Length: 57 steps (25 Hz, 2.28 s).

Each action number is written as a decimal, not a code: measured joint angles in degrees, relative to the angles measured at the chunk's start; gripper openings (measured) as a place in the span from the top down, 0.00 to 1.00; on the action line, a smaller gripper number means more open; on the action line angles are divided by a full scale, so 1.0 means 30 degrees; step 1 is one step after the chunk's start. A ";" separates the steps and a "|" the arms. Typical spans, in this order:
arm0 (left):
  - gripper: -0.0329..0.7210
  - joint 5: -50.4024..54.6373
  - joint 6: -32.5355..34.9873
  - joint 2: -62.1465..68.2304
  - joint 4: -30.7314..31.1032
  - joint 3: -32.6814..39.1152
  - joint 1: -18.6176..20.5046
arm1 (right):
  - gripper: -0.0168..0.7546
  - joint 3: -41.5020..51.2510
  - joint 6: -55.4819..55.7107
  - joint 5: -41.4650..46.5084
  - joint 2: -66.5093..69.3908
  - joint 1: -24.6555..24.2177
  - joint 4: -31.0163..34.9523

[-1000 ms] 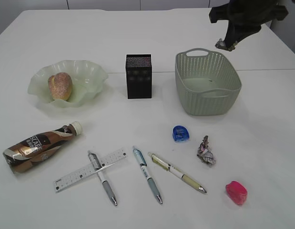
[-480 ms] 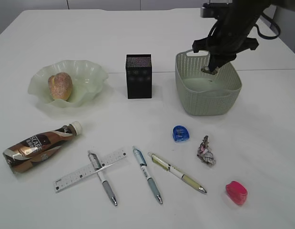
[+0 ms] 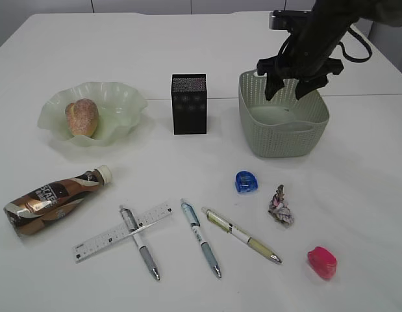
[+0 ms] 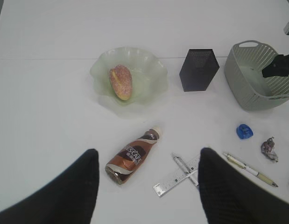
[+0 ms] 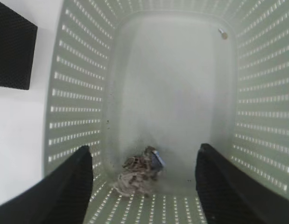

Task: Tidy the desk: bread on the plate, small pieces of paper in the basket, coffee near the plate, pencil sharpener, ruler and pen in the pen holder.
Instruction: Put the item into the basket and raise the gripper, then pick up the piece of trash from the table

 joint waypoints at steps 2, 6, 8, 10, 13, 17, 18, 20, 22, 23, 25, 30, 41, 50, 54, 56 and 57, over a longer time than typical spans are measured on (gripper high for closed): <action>0.32 0.0000 0.0000 0.0000 0.0038 0.0000 0.0000 | 0.27 0.0000 0.0000 -0.0006 0.0026 0.0000 0.0117; 0.32 0.0000 0.0000 0.0000 0.0073 0.0000 0.0000 | 0.26 -0.0045 0.0000 0.0689 0.0010 0.0000 0.1188; 0.32 0.0000 0.0000 0.0000 0.0110 0.0000 0.0000 | 0.26 -0.0273 -0.0557 0.1739 0.0010 0.0000 0.1443; 0.32 0.0000 0.0000 0.0000 0.0110 0.0000 0.0000 | 0.26 -0.0579 -0.1701 0.2882 0.0010 0.0000 0.1486; 0.32 0.0000 0.0000 0.0000 0.0110 0.0000 0.0000 | 0.26 -0.1242 -0.2455 0.3514 0.0010 0.0000 0.1410; 0.32 0.0000 0.0000 0.0000 0.0110 0.0000 0.0000 | 0.26 -0.1378 -0.2123 0.3604 -0.0512 0.0000 0.1342; 0.32 0.0000 0.0000 0.0000 0.0110 0.0000 0.0000 | 0.26 -0.1378 -0.2020 0.3604 -0.0764 0.0053 0.1342; 0.32 0.0000 0.0000 0.0000 0.0110 0.0000 0.0000 | 0.26 -0.1241 -0.1835 0.3633 -0.1566 0.0097 0.1330; 0.32 0.0000 0.0000 0.0000 0.0110 0.0000 0.0000 | 0.26 -0.0559 -0.1744 0.3633 -0.2477 0.0137 0.1330; 0.32 0.0000 0.0000 0.0000 0.0110 0.0000 0.0000 | 0.26 -0.0073 -0.1707 0.3633 -0.3011 0.0137 0.1330; 0.32 0.0000 0.0000 0.0000 0.0110 0.0000 0.0000 | 0.26 0.1065 -0.1671 0.3633 -0.3999 0.0137 0.1330; 0.32 0.0000 0.0000 0.0000 0.0110 0.0000 0.0000 | 0.26 0.4822 -0.1505 0.3633 -0.6726 0.0471 0.1257; 0.32 0.0000 0.0000 0.0000 -0.0265 0.0000 0.0000 | 0.39 1.1270 -0.0994 0.3651 -0.8874 0.3058 0.0555; 0.32 0.0000 0.0000 0.0000 -0.0663 0.0000 0.0000 | 0.39 1.1700 -0.0956 0.2996 -0.6246 0.3181 0.0583; 0.32 0.0000 0.0000 0.0000 -0.0663 0.0000 0.0000 | 0.39 1.1700 -0.0822 0.2555 -0.5424 0.3181 0.0555; 0.32 0.0000 0.0000 0.0000 -0.0663 0.0000 0.0000 | 0.39 1.1700 -0.0713 0.2106 -0.5172 0.3181 0.0473; 0.32 0.0000 0.0000 0.0000 -0.0663 0.0000 0.0000 | 0.39 1.1700 -0.0677 0.1763 -0.5056 0.3181 0.0475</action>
